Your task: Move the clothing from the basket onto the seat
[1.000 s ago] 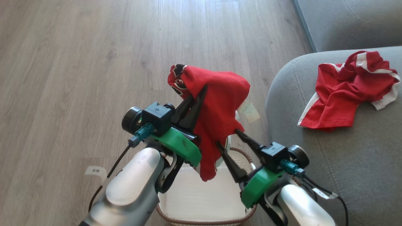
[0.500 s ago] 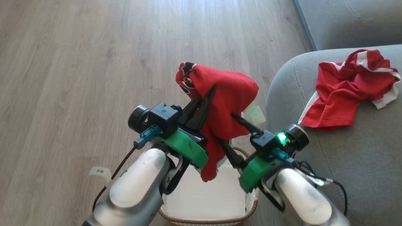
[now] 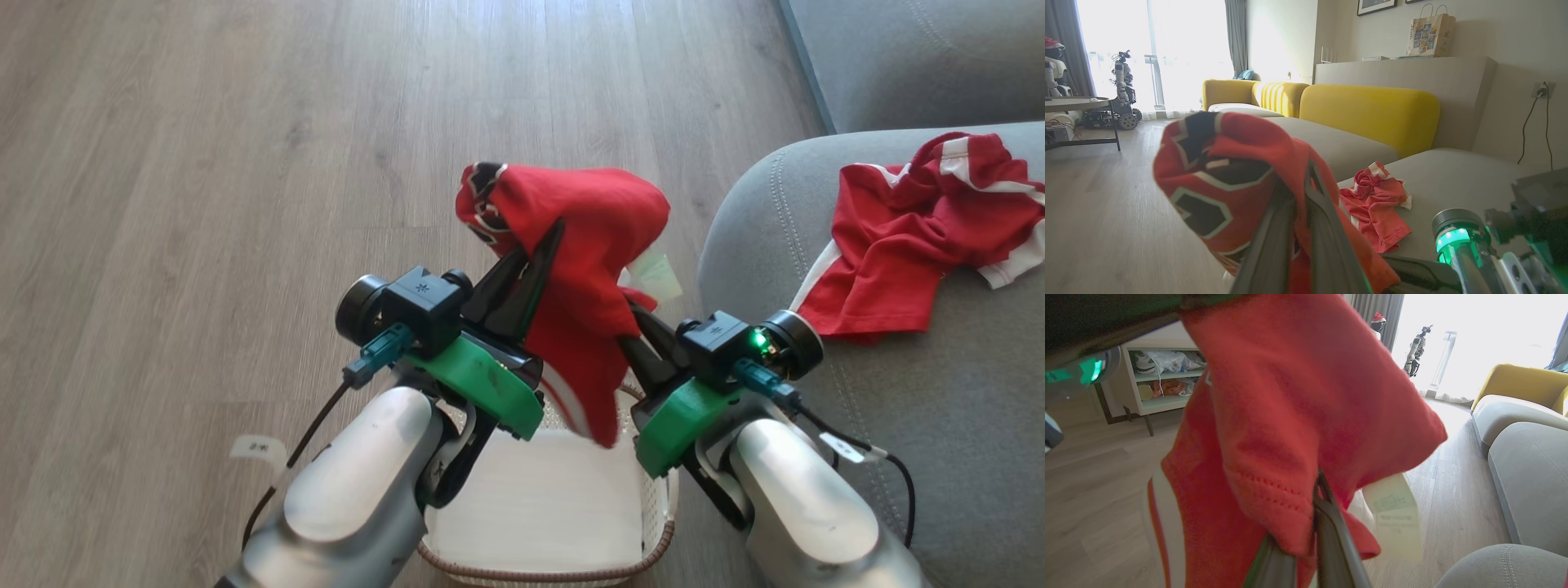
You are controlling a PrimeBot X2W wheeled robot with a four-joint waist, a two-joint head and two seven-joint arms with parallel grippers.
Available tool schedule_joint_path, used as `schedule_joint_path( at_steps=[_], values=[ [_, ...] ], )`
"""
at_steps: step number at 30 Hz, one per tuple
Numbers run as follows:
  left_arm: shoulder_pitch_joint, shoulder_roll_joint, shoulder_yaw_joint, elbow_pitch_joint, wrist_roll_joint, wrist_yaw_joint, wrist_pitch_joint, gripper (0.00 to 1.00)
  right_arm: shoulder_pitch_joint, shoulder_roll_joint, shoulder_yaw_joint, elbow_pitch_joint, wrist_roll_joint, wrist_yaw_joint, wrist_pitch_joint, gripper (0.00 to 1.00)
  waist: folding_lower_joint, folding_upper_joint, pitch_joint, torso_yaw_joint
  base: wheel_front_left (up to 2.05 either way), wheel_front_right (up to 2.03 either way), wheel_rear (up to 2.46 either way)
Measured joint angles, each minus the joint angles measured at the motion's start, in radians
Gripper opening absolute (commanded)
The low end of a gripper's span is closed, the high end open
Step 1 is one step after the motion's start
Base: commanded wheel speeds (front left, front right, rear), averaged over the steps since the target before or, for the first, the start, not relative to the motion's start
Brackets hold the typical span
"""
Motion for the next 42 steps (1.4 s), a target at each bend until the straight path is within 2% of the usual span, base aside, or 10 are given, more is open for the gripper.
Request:
schedule_joint_path(
  at_steps=[5,6,7,8,9,10,27,33,42],
  values=[
    [0.016,0.004,0.004,0.005,-0.019,0.005,-0.01,0.0,0.002,0.0,-0.028,-0.024,0.024,0.0,0.0,0.0,0.0,0.0,-0.002,-0.011,0.0,0.0,0.0],
    [0.021,0.007,0.004,0.01,-0.018,0.005,-0.012,0.09,0.002,0.0,-0.034,-0.03,0.028,0.0,0.0,0.0,0.0,0.0,-0.002,-0.013,0.0,0.0,0.0],
    [0.027,0.007,0.006,0.016,-0.019,0.005,-0.02,0.36,0.003,0.0,-0.039,-0.036,0.032,0.0,0.0,0.0,0.0,0.0,-0.002,-0.016,0.0,0.0,0.0],
    [0.032,0.009,0.006,0.023,-0.022,0.005,-0.027,0.49,0.003,0.0,-0.045,-0.041,0.032,0.0,0.0,0.0,0.0,0.0,-0.003,-0.019,0.0,0.0,0.0],
    [0.037,0.01,0.006,0.029,-0.028,0.004,-0.032,0.79,0.003,0.0,-0.052,-0.047,0.035,0.0,0.0,0.0,0.0,0.0,-0.003,-0.021,0.0,0.0,0.0],
    [0.042,0.011,0.007,0.034,-0.028,0.004,-0.038,1.0,0.003,0.0,-0.057,-0.054,0.038,0.0,0.0,0.0,0.0,0.0,-0.003,-0.024,0.0,0.0,0.0],
    [0.092,0.012,-0.005,0.104,-0.025,-0.024,-0.089,1.0,0.002,0.0,-0.213,-0.112,-0.01,0.0,0.0,0.0,0.0,0.0,-0.008,-0.09,0.0,0.0,0.0],
    [0.115,0.01,-0.021,0.102,-0.016,-0.024,-0.097,1.0,0.004,0.0,-0.272,-0.138,-0.054,0.0,0.0,0.0,0.0,0.0,-0.004,-0.15,0.0,0.0,0.0],
    [0.144,0.009,-0.029,0.091,0.005,-0.036,-0.098,1.0,0.005,-0.003,-0.32,-0.157,-0.098,0.0,0.0,0.0,0.0,0.0,0.009,-0.289,0.0,0.0,0.0]
  ],
)
